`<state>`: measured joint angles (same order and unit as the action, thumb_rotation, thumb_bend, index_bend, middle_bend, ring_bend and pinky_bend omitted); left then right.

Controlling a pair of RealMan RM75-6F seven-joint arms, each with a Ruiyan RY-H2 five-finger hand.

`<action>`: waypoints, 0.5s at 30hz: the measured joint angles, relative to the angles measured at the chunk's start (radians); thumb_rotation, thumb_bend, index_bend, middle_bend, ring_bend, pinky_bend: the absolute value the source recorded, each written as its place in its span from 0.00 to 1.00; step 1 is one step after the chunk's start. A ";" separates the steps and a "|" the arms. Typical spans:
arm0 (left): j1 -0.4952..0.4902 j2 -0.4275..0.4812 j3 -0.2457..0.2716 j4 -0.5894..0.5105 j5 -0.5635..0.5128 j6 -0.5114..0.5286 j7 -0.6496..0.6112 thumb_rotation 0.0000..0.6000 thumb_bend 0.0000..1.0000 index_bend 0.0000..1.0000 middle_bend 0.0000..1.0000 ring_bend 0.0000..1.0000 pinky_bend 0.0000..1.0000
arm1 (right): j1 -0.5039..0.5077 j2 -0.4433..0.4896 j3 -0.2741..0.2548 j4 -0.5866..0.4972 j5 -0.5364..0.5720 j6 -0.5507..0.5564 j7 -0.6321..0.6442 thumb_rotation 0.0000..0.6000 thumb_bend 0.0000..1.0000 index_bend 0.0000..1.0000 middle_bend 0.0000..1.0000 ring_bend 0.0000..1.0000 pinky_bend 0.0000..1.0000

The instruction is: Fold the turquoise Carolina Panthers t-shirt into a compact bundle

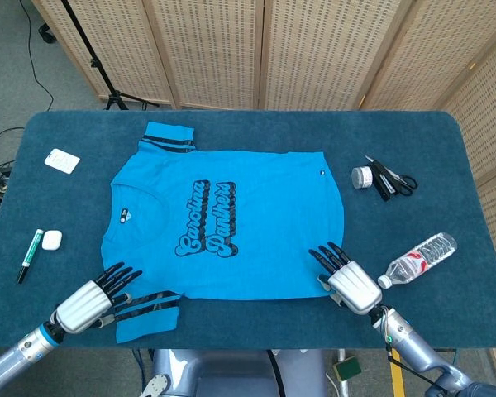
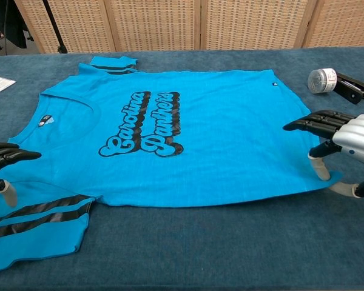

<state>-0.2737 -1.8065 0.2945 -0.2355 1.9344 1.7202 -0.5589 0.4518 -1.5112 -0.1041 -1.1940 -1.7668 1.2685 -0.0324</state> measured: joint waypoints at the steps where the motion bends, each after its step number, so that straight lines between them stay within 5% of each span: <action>1: 0.000 0.000 0.001 0.000 -0.001 0.000 -0.001 1.00 0.16 0.45 0.00 0.00 0.00 | 0.000 0.000 0.000 0.000 0.000 0.000 0.000 1.00 0.44 0.65 0.07 0.00 0.00; 15: -0.008 -0.005 0.020 -0.014 -0.004 -0.002 0.005 1.00 0.22 0.45 0.00 0.00 0.00 | 0.000 0.001 0.000 -0.003 0.000 -0.001 -0.006 1.00 0.44 0.65 0.07 0.00 0.00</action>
<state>-0.2821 -1.8115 0.3147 -0.2494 1.9308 1.7180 -0.5539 0.4519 -1.5105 -0.1040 -1.1969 -1.7667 1.2671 -0.0382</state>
